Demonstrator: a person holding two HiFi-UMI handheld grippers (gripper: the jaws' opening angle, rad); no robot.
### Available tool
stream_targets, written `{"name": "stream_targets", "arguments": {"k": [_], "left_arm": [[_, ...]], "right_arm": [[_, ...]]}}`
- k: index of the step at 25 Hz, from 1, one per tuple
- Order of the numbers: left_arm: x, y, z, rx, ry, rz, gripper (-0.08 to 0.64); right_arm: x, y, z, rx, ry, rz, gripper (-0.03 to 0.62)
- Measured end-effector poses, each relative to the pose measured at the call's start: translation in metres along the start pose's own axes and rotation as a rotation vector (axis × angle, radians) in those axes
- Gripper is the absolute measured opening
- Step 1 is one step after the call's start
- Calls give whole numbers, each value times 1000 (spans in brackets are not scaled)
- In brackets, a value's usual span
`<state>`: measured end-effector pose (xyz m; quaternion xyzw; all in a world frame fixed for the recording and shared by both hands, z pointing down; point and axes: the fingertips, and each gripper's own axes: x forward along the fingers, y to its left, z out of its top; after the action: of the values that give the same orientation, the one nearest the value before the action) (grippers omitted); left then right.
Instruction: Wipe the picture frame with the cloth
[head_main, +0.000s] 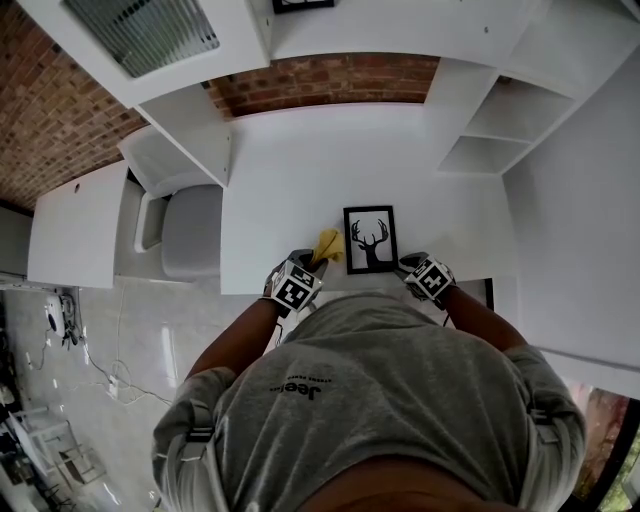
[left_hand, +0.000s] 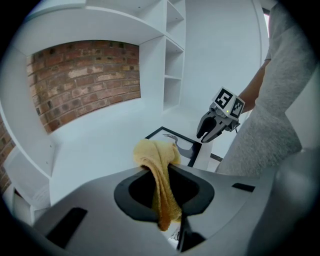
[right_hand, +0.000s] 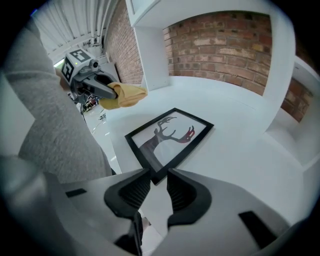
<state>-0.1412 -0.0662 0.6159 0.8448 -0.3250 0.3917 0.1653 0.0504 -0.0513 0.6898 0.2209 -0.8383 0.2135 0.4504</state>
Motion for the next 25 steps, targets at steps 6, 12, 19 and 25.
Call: {"name": "stream_targets", "arguments": {"k": [6,12,19,25], "left_arm": [[-17,13,19,-42,-60,31,66],[-46,33,58,-93,-181,66,66],[-78,52,103,-134,-306,89,66],[-94,55,124,-165,-378,89,66]], "right_arm": [[-31,-13,31,39,-153,-20,95],[-71,-22,81,52,-313,-22,83],[-108,-37,114,112,-457,-28,67],[-127,-47,126,126,-519,-49,32]]}}
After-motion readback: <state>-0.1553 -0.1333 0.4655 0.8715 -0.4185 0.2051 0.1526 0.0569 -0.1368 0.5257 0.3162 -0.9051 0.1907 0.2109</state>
